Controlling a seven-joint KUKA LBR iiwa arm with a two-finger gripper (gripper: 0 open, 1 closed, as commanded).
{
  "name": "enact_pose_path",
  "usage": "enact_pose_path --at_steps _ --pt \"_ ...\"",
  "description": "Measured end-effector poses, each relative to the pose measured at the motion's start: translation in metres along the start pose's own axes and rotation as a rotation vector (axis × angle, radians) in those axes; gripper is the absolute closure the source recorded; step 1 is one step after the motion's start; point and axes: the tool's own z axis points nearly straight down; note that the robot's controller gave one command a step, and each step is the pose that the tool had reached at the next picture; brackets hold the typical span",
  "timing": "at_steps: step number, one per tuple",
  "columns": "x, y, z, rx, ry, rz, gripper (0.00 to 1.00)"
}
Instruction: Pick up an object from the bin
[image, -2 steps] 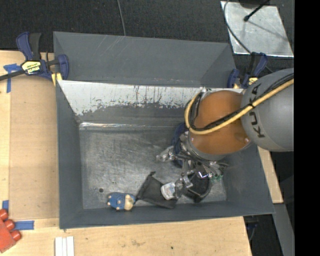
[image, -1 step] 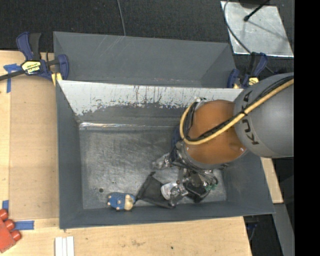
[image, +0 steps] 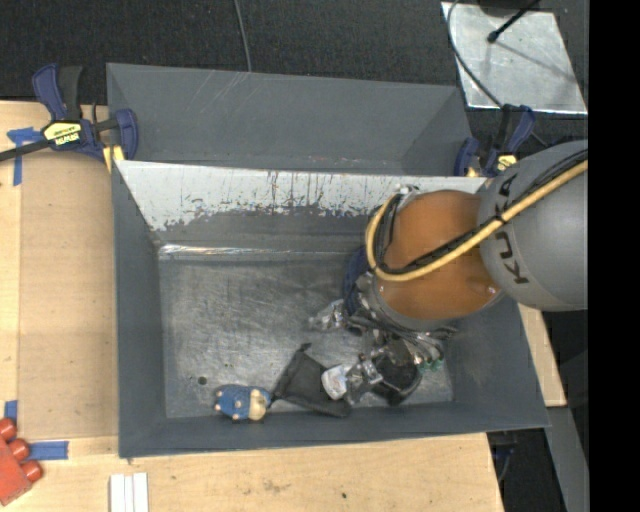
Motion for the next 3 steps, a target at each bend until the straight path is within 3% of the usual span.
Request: enact_pose_path --at_steps 1,2,3 --pt "0.006 -0.01 0.011 -0.002 0.008 0.109 0.0" --pt "0.01 -0.009 0.036 -0.001 0.004 0.102 0.0" --pt "0.01 -0.009 0.035 -0.001 0.003 0.103 1.0"
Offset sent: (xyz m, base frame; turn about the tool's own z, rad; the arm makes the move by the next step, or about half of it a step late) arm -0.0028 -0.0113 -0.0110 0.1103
